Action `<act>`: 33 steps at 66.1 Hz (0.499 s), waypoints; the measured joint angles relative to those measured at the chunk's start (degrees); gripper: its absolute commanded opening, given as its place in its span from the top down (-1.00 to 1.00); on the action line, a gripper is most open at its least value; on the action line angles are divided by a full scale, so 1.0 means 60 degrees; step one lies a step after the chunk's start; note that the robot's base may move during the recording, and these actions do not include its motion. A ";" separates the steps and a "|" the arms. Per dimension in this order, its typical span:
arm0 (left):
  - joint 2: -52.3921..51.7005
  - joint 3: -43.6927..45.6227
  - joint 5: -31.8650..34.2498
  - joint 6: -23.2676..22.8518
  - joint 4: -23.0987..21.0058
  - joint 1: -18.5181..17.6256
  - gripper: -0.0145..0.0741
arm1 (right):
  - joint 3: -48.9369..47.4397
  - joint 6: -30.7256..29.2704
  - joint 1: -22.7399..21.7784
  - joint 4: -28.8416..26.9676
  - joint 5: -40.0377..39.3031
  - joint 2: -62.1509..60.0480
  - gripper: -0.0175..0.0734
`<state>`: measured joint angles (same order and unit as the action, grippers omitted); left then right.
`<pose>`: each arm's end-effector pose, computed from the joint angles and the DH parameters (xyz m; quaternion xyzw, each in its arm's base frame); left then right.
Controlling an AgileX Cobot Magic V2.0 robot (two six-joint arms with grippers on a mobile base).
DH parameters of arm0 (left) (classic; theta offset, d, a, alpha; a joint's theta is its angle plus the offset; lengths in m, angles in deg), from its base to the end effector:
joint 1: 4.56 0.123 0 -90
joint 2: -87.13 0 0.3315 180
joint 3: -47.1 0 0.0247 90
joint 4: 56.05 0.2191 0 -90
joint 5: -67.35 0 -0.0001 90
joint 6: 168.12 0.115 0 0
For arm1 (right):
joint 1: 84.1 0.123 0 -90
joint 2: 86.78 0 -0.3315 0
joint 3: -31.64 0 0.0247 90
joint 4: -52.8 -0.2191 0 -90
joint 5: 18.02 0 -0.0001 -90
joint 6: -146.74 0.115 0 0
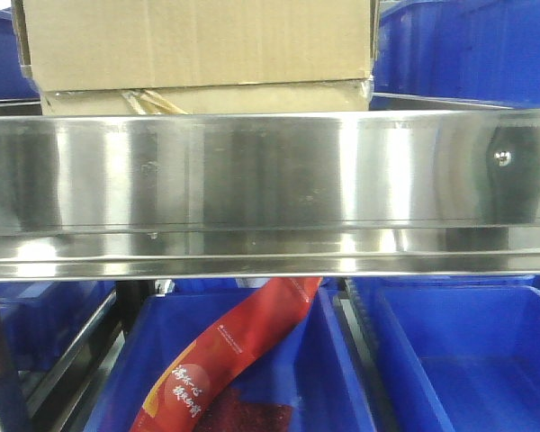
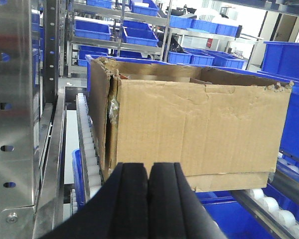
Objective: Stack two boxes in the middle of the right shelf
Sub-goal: 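Open both grippers and withdraw them from the boxes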
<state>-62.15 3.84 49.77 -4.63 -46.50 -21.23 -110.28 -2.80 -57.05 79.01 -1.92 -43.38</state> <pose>0.0339 -0.0041 0.3738 0.0403 0.7141 -0.1281 0.6870 0.0827 0.0264 0.3956 -0.1006 0.7360 0.1414 0.6543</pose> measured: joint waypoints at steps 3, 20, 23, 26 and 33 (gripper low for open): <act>0.0000 0.0000 0.0000 0.0000 0.0000 0.0000 0.92 | 0.0260 -0.0428 -0.0141 -0.0036 -0.0149 -0.0179 0.99; 0.0000 -0.0004 0.0000 0.0000 0.0000 0.0000 0.92 | 0.2605 -0.3992 -0.2720 -0.2423 -0.2275 -0.2030 0.99; 0.0000 -0.0004 0.0000 0.0000 0.0000 0.0000 0.92 | 0.3077 -0.4353 -0.3322 -0.2799 -0.2535 -0.2315 0.99; 0.0000 -0.0020 0.0000 0.0000 0.0000 0.0000 0.92 | 0.3561 -0.4536 -0.3859 -0.3136 -0.2782 -0.2678 0.99; 0.0000 -0.0020 0.0000 0.0000 0.0000 0.0000 0.92 | 0.4620 -0.4713 -0.4790 -0.3563 -0.2914 -0.3538 0.99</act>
<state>-62.15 3.72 49.77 -4.63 -46.50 -21.23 -82.56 -31.08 -85.80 57.64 -19.40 -64.61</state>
